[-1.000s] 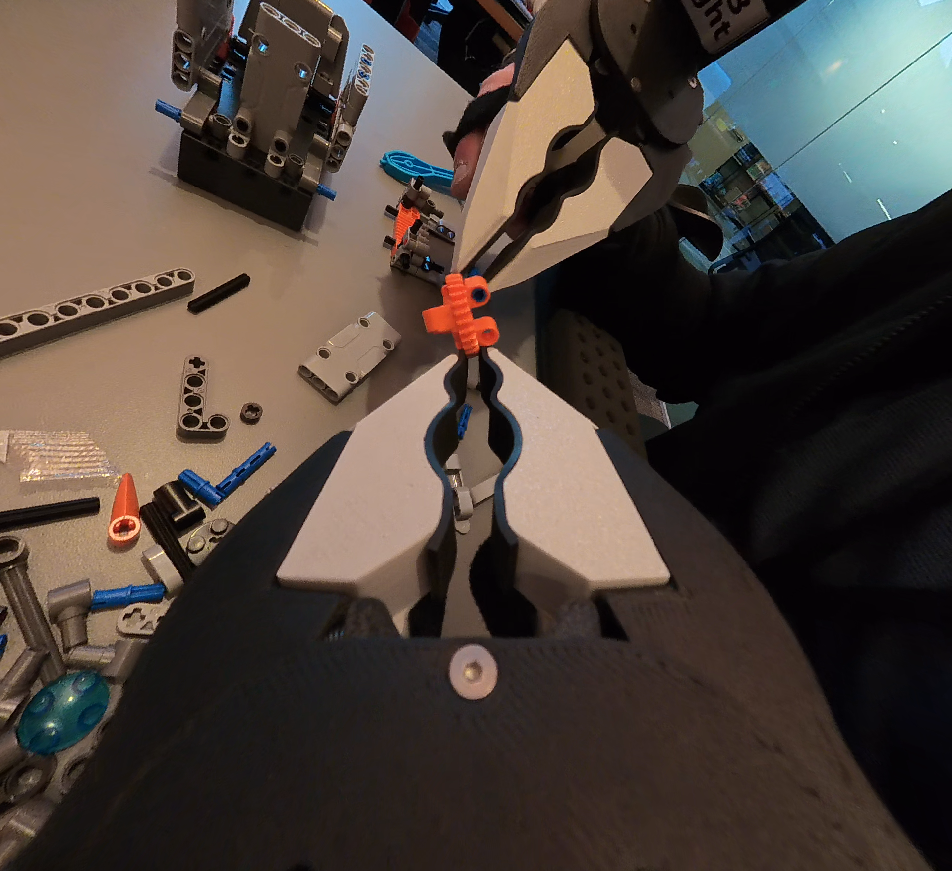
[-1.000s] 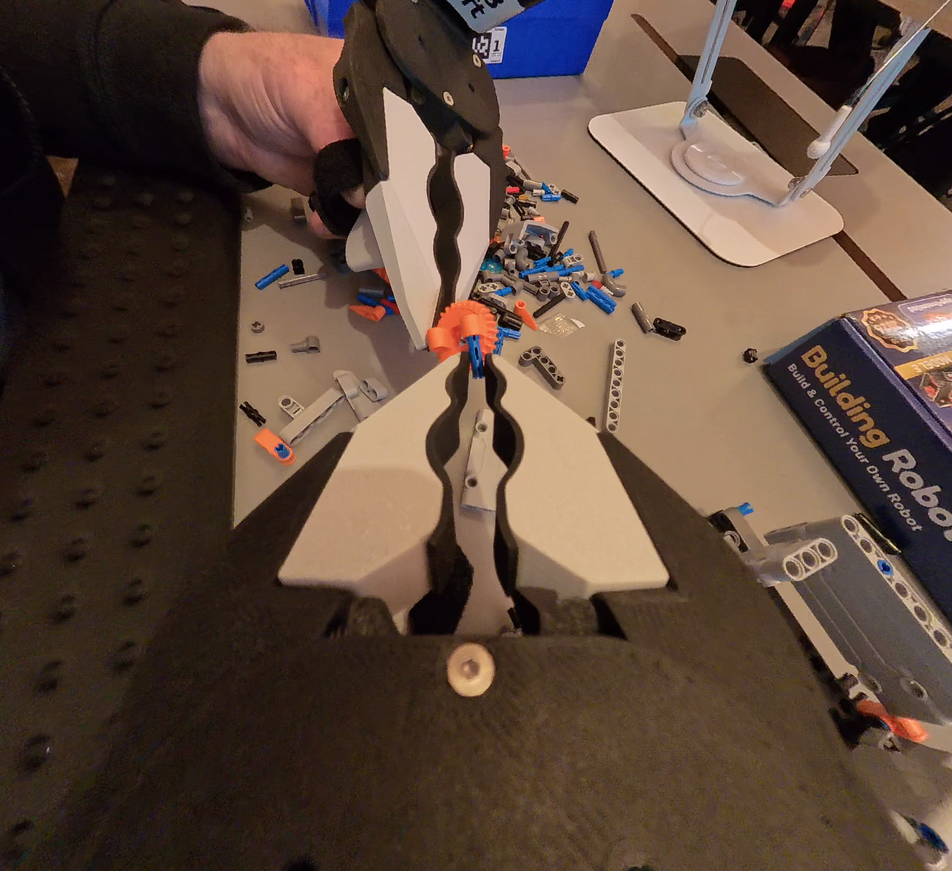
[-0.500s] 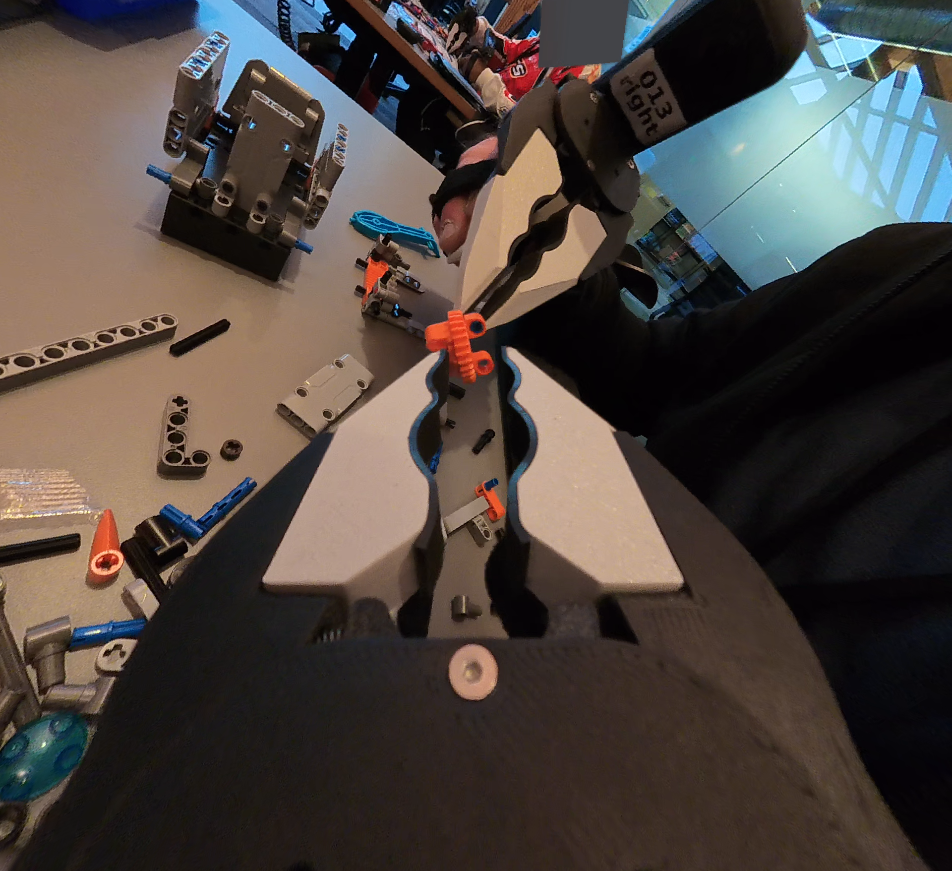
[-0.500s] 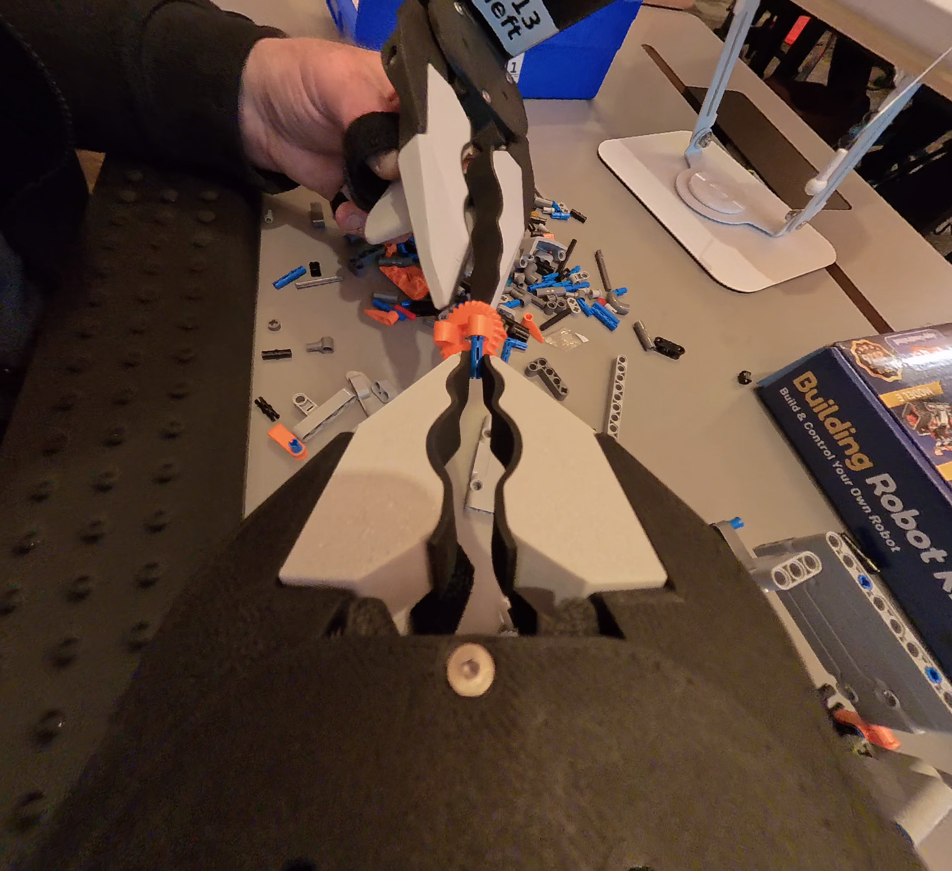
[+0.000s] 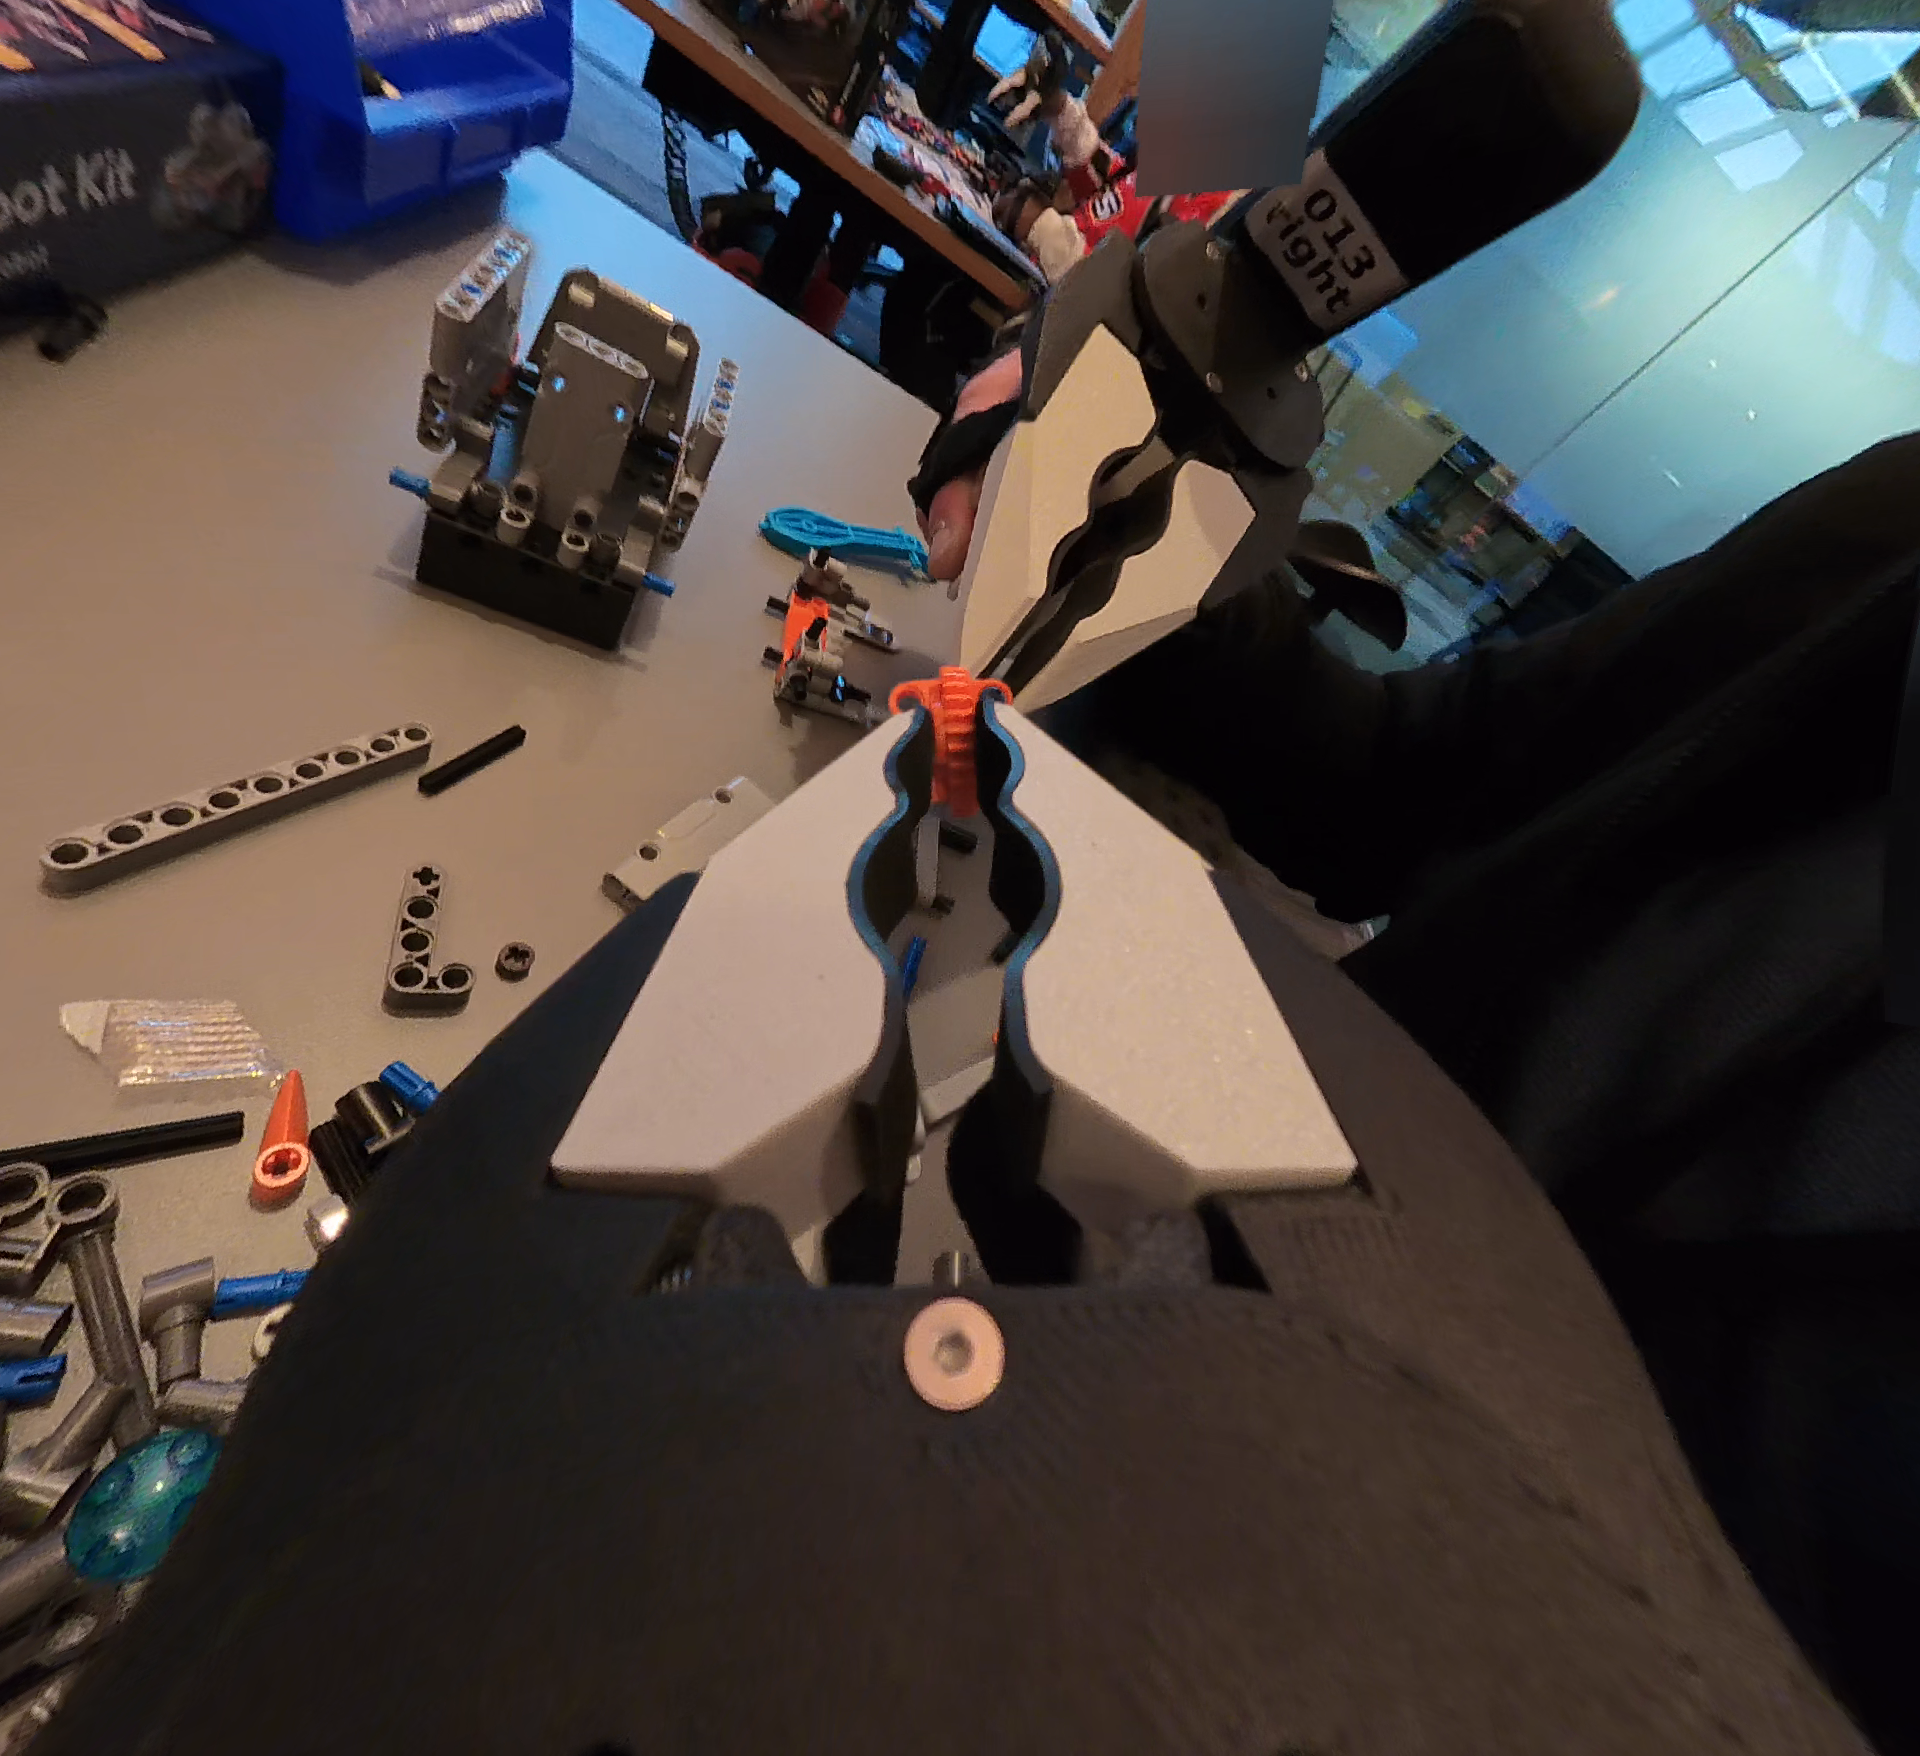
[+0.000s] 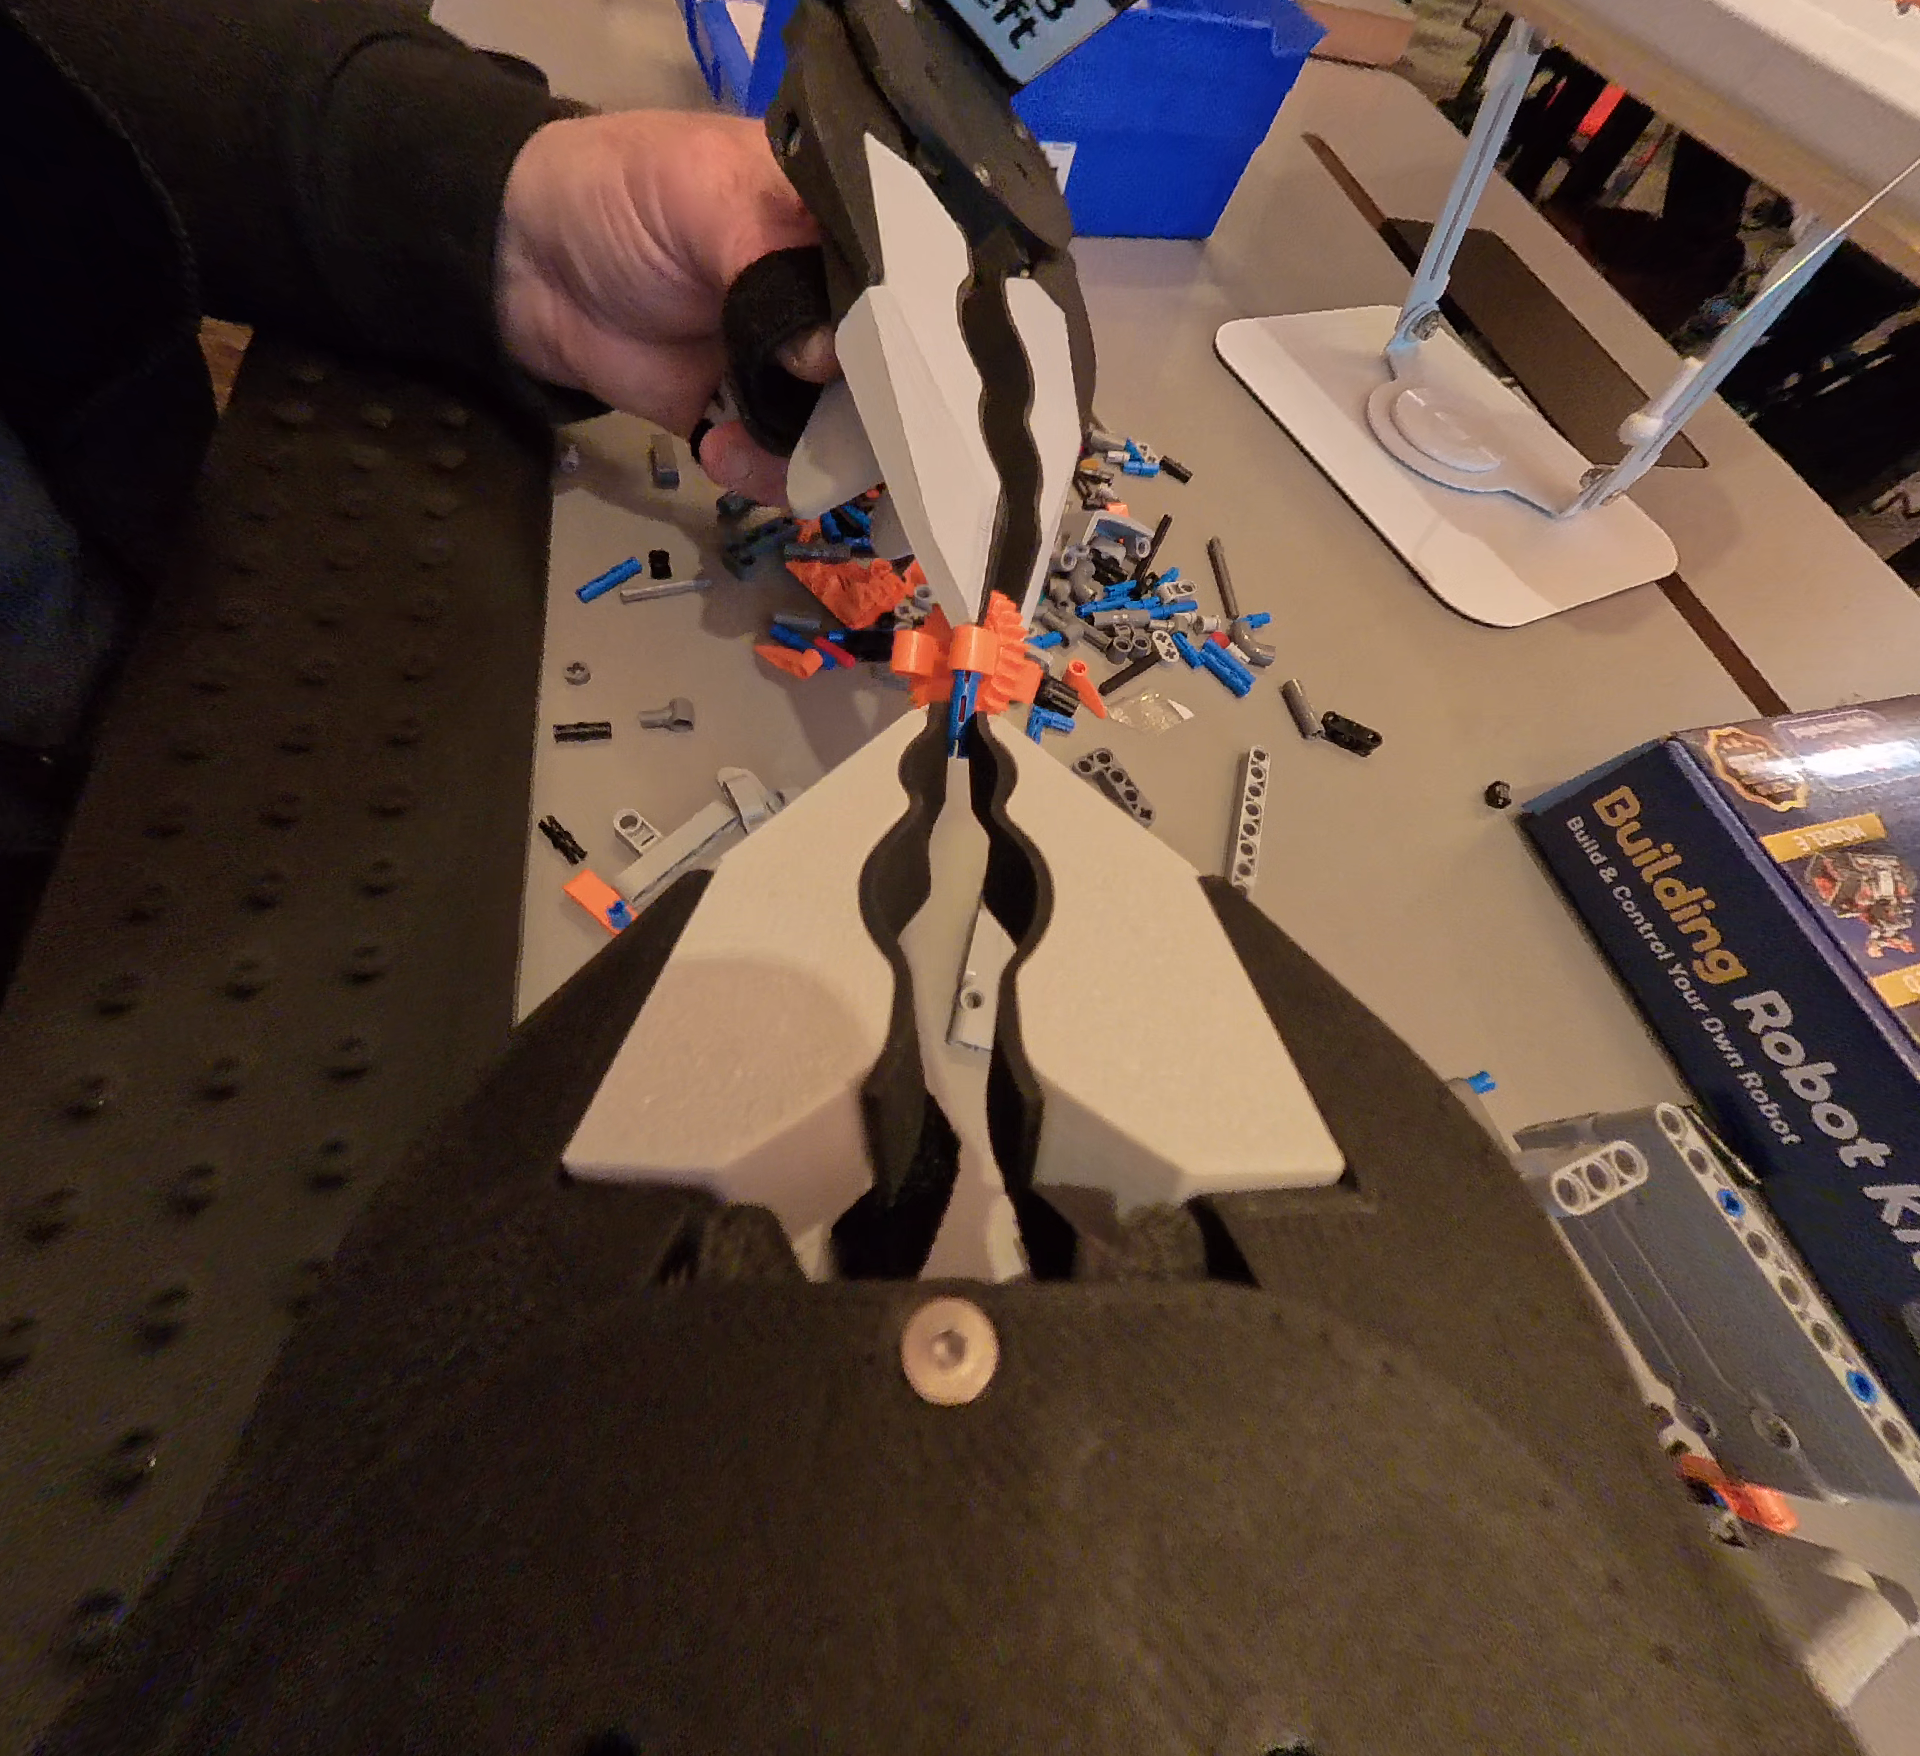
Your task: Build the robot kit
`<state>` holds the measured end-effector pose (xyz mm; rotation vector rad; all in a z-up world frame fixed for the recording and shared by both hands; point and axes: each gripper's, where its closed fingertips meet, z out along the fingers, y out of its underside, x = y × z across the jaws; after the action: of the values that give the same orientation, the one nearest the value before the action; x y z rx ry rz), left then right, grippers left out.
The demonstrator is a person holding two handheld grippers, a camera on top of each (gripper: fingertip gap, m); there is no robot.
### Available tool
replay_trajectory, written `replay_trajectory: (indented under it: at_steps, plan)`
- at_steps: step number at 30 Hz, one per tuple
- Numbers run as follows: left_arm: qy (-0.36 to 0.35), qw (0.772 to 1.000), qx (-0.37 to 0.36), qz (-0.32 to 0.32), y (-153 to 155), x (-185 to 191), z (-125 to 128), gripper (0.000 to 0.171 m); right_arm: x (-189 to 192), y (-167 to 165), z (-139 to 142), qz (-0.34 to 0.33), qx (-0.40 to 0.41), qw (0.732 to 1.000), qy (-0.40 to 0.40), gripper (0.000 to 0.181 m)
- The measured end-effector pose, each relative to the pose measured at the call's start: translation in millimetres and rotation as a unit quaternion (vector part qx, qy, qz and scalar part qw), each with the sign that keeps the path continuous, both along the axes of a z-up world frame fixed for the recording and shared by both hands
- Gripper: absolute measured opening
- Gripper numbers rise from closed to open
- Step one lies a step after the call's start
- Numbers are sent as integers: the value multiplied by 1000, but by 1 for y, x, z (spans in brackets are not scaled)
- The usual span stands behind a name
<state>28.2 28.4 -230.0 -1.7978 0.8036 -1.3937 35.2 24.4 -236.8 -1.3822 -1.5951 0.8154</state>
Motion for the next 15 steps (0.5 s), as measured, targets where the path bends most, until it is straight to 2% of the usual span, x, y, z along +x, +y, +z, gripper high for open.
replay_trajectory:
  at_steps: [6, 10, 15]
  plan:
    - [-1, 999, 12, 32, 4, -1, 4, 5, -1, 2, -1, -8, -22, 1000, 2, 2]
    - [17, 998, 33, 50, 5, -2, 6, 4, -1, 2, -1, -14, -14, 1000, -2, 2]
    - [3, 998, 27, 54, 3, -2, 10, 4, -1, 1, 2, -13, -10, 1000, 2, 2]
